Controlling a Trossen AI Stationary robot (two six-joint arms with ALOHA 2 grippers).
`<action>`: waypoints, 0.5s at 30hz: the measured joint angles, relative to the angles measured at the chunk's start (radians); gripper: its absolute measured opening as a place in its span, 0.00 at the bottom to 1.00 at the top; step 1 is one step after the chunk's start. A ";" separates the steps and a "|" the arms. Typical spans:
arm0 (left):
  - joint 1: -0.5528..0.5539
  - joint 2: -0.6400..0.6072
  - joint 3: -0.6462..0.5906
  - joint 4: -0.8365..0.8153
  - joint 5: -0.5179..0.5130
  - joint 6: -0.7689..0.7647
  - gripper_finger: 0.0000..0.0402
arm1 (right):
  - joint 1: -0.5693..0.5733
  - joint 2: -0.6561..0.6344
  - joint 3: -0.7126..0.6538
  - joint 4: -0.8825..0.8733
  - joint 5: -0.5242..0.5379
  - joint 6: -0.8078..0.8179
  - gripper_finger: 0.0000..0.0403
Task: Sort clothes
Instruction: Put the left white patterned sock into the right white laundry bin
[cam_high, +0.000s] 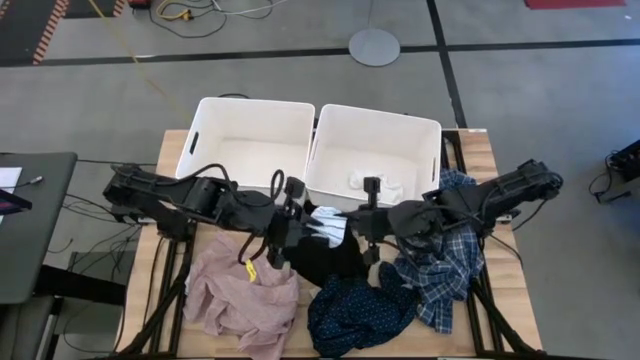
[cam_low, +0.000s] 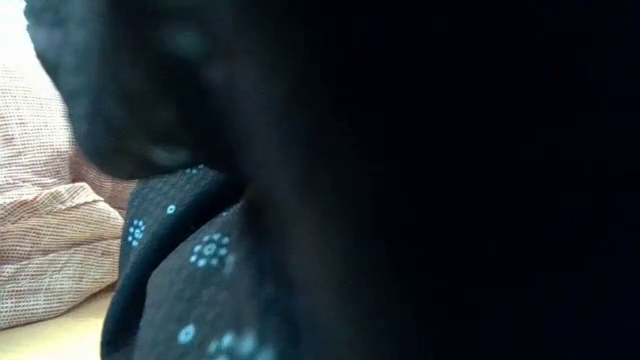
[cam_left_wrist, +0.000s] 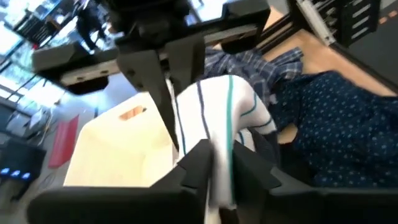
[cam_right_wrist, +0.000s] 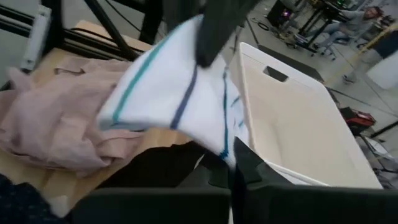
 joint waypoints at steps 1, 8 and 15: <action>0.000 -0.006 0.000 -0.021 -0.014 -0.006 0.19 | -0.008 0.000 0.000 -0.001 0.001 -0.003 0.00; 0.000 -0.087 0.000 -0.113 -0.074 -0.097 0.41 | -0.073 -0.020 0.000 -0.010 0.014 -0.018 0.00; 0.000 -0.151 0.000 -0.272 -0.086 -0.228 0.48 | -0.174 -0.094 0.000 -0.074 0.058 -0.012 0.00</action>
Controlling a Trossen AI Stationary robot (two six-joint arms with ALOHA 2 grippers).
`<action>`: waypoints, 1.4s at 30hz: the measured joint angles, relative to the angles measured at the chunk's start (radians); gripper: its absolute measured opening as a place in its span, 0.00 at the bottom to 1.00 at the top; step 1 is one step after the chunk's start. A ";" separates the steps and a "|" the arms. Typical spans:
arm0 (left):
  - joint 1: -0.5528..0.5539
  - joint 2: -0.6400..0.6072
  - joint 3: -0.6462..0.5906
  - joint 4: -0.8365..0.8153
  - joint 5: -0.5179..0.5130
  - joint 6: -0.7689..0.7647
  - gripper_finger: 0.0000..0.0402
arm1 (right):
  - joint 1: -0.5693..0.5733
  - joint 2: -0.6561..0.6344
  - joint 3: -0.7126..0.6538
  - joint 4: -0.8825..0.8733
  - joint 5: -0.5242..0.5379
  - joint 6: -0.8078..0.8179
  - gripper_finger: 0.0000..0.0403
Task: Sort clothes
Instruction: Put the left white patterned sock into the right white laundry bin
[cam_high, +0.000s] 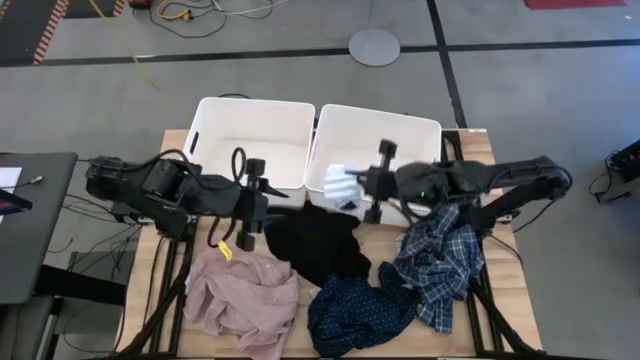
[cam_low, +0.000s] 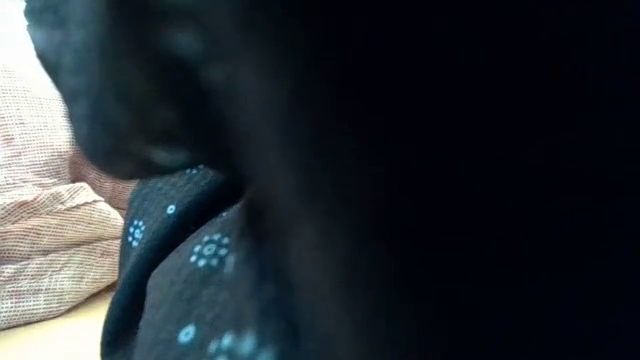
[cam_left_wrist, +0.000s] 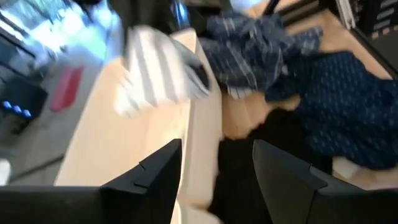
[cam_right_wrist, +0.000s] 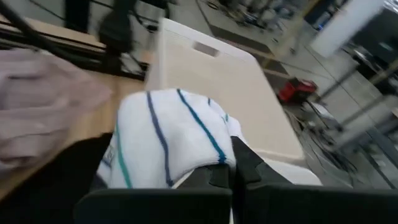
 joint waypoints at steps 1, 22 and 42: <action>0.000 0.000 0.000 -0.026 0.001 -0.019 0.48 | -0.019 -0.010 0.000 -0.012 0.000 0.007 0.00; -0.062 0.003 -0.468 0.252 0.049 -0.096 0.48 | -0.402 -0.100 0.000 -0.408 -0.064 0.213 0.00; -0.109 0.003 -0.636 0.546 0.095 -0.076 0.47 | -0.589 -0.068 -0.081 -0.450 -0.204 0.269 0.07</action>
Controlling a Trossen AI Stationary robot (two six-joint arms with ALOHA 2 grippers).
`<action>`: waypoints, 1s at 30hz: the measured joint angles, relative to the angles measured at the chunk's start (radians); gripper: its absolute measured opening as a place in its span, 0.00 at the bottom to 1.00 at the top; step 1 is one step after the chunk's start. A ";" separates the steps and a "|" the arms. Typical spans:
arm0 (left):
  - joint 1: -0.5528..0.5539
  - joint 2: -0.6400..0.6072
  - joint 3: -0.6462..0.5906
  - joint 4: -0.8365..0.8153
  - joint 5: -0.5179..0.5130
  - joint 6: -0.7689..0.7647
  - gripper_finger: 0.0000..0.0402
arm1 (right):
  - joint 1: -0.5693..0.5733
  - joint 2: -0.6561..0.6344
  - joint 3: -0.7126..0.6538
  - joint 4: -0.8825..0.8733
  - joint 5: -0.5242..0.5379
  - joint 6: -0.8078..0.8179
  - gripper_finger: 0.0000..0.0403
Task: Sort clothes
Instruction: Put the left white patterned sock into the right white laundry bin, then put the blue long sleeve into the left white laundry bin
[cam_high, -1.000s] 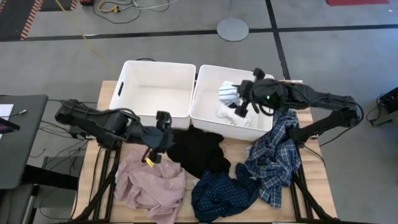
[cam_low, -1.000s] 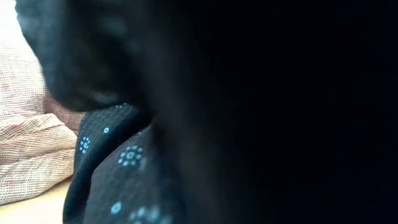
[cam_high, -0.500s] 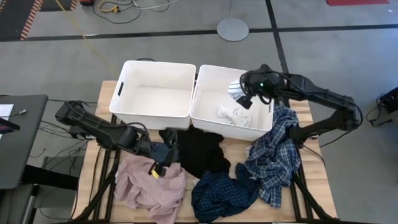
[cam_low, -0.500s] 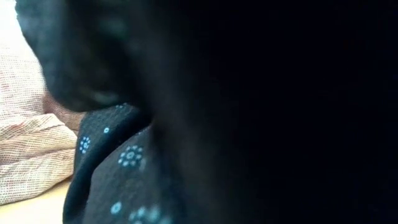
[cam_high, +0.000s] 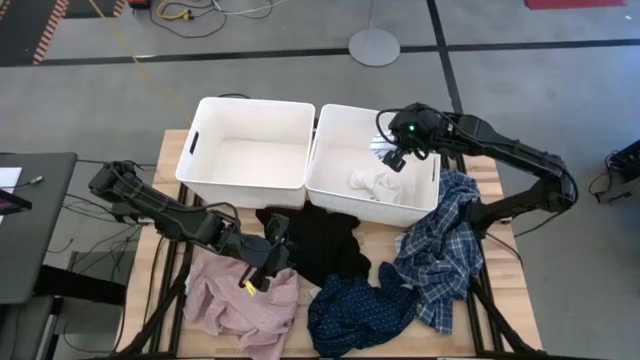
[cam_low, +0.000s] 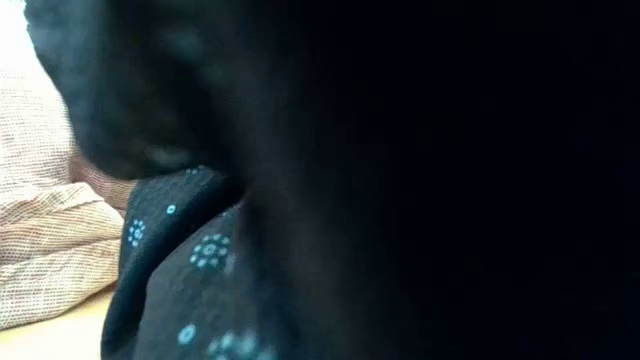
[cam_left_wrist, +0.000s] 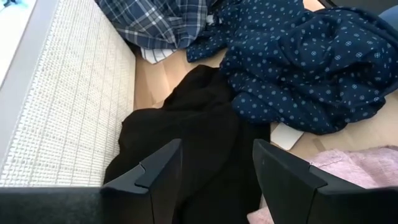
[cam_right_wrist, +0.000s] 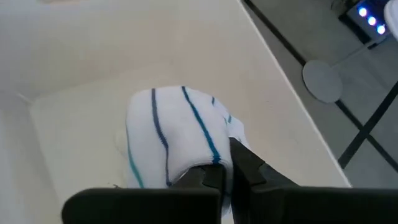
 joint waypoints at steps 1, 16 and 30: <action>0.000 0.000 0.000 0.001 0.004 0.001 0.47 | -0.006 0.000 -0.007 -0.001 -0.012 0.001 0.07; 0.003 -0.001 0.000 0.069 0.015 0.052 0.47 | -0.025 -0.001 -0.029 -0.094 -0.192 0.060 0.35; 0.009 -0.001 0.000 0.127 0.017 0.079 0.47 | -0.017 -0.020 -0.028 -0.070 -0.192 0.089 0.62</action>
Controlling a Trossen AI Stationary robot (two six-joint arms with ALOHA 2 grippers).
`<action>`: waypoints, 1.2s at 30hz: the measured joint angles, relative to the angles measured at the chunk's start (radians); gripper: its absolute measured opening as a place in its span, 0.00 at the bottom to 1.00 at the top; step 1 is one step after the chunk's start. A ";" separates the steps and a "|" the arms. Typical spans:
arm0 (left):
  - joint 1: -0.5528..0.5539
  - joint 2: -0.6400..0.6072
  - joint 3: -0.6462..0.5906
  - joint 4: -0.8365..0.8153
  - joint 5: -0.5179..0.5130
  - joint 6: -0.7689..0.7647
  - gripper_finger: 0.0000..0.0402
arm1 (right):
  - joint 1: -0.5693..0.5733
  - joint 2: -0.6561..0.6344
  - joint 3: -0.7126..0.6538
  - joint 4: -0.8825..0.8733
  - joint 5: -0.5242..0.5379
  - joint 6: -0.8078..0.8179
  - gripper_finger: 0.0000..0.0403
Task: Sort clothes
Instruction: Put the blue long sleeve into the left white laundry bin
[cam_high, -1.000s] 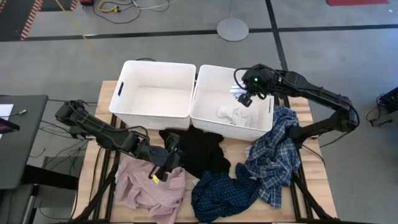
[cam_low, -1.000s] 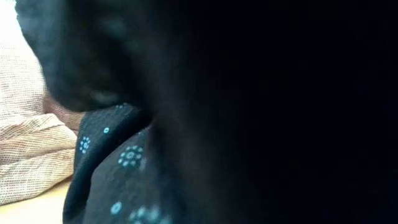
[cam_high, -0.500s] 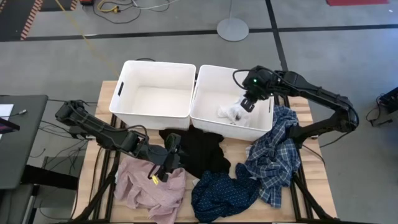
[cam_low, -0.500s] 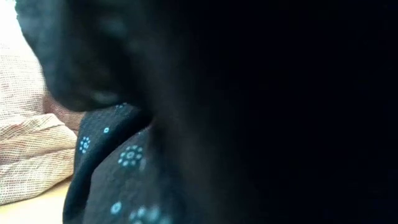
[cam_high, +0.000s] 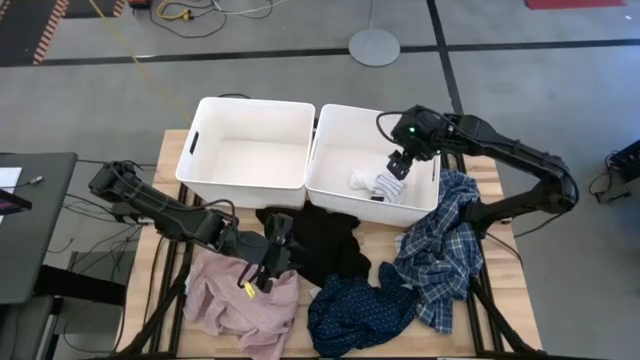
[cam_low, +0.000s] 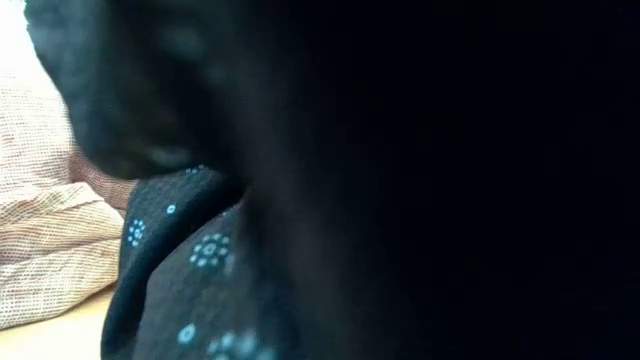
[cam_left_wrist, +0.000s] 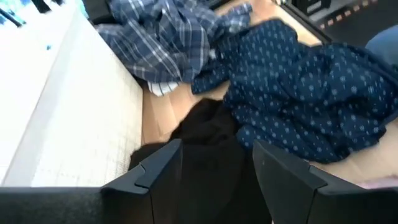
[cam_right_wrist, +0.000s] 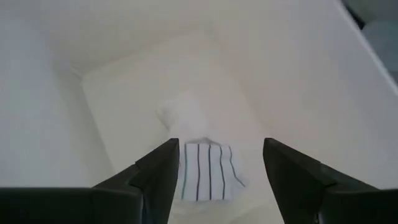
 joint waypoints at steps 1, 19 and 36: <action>0.003 0.000 0.000 0.017 0.001 0.007 0.47 | 0.006 -0.009 0.000 0.013 0.000 0.000 0.62; 0.056 0.000 0.000 0.003 0.043 0.056 0.47 | 0.433 -0.254 0.002 0.048 -0.003 0.146 0.62; 0.056 0.000 0.000 -0.098 0.043 0.013 0.47 | 0.950 0.101 0.002 0.121 -0.002 0.303 0.62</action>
